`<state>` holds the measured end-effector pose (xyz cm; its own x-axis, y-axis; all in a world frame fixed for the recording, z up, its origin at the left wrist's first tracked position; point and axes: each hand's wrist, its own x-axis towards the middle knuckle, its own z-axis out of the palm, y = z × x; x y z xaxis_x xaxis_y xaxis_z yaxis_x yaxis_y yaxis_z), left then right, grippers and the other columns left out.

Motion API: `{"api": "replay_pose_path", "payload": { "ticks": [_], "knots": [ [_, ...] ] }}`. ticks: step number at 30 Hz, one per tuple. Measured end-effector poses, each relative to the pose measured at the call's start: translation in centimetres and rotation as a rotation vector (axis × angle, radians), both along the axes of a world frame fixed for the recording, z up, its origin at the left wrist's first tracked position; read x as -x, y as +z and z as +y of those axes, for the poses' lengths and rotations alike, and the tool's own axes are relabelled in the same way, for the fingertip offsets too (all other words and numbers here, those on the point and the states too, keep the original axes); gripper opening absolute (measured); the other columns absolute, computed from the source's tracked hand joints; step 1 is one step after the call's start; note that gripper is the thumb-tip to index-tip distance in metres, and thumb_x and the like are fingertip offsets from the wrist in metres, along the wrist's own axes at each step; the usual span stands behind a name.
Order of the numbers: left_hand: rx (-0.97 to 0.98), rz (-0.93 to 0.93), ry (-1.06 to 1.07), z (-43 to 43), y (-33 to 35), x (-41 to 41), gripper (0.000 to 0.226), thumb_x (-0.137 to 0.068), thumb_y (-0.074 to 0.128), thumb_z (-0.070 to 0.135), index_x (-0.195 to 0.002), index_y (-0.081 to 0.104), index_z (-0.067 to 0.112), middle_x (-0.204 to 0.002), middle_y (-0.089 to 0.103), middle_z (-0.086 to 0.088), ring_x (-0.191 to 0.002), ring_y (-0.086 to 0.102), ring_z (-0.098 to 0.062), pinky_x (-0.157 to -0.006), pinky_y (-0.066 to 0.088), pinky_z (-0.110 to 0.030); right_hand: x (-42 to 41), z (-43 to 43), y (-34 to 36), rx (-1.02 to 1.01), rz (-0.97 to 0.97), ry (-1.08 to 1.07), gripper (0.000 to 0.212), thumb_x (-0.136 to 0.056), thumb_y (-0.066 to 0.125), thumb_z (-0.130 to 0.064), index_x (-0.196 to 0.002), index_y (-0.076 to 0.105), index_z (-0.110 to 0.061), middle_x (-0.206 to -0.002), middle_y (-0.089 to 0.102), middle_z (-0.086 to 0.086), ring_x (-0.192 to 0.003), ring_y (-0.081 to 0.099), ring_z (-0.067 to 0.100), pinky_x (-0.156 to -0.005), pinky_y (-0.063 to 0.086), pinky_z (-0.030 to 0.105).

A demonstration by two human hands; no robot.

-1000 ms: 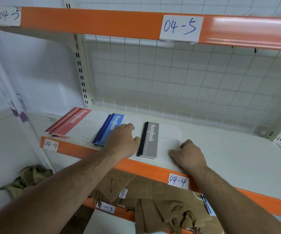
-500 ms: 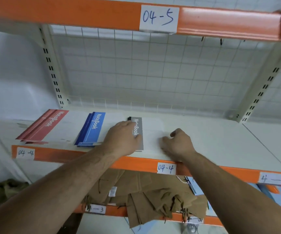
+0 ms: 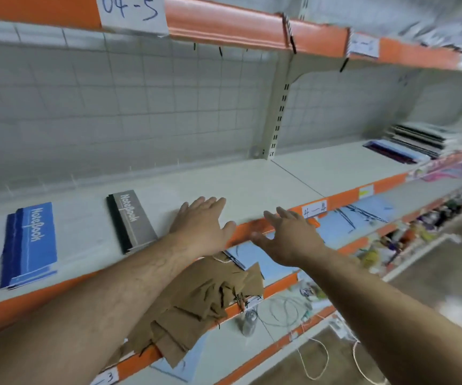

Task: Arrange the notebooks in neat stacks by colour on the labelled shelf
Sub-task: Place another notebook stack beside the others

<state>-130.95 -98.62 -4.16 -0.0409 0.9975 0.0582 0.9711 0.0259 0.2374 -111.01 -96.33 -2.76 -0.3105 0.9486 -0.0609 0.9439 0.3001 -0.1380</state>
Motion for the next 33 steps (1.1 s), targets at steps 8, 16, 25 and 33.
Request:
{"api": "replay_pose_path", "payload": {
  "ticks": [8,16,25,33],
  "knots": [
    [0.003,0.016,-0.268,2.6,0.0,-11.0,0.069,-0.1,0.03,0.057,-0.159,0.014,0.026,-0.165,0.017,0.003,-0.152,0.011,-0.021,-0.123,0.009,-0.046,-11.6,-1.8,0.2,0.001,0.01,-0.243,0.075,-0.095,0.04,-0.067,-0.158,0.018,-0.033,-0.166,0.014,0.001,-0.152,0.012,0.026,-0.121,0.02,0.049],
    [-0.018,0.032,-0.388,6.3,0.9,-22.8,0.068,-0.1,0.03,0.059,-0.159,0.015,0.028,-0.166,0.015,0.006,-0.153,0.007,-0.019,-0.124,0.005,-0.045,-22.8,-0.1,0.2,-0.005,0.073,-0.352,0.076,-0.094,0.039,-0.069,-0.158,0.02,-0.031,-0.165,0.015,0.0,-0.152,0.013,0.027,-0.121,0.022,0.046],
    [-0.018,0.066,-0.433,11.9,1.6,-37.6,0.07,-0.099,0.029,0.061,-0.159,0.015,0.027,-0.166,0.014,0.005,-0.153,0.009,-0.019,-0.123,0.01,-0.046,-37.7,4.1,0.7,-0.033,0.127,-0.393,0.076,-0.093,0.041,-0.069,-0.157,0.024,-0.03,-0.164,0.022,0.001,-0.151,0.018,0.026,-0.119,0.027,0.045],
    [-0.014,0.085,-0.518,16.4,1.9,-48.3,0.068,-0.1,0.029,0.058,-0.159,0.017,0.026,-0.165,0.018,0.003,-0.153,0.01,-0.019,-0.124,0.008,-0.044,-47.3,7.2,1.1,-0.052,0.122,-0.451,0.075,-0.096,0.039,-0.067,-0.156,0.025,-0.026,-0.163,0.025,0.005,-0.149,0.021,0.027,-0.119,0.026,0.038]
  ]
}}
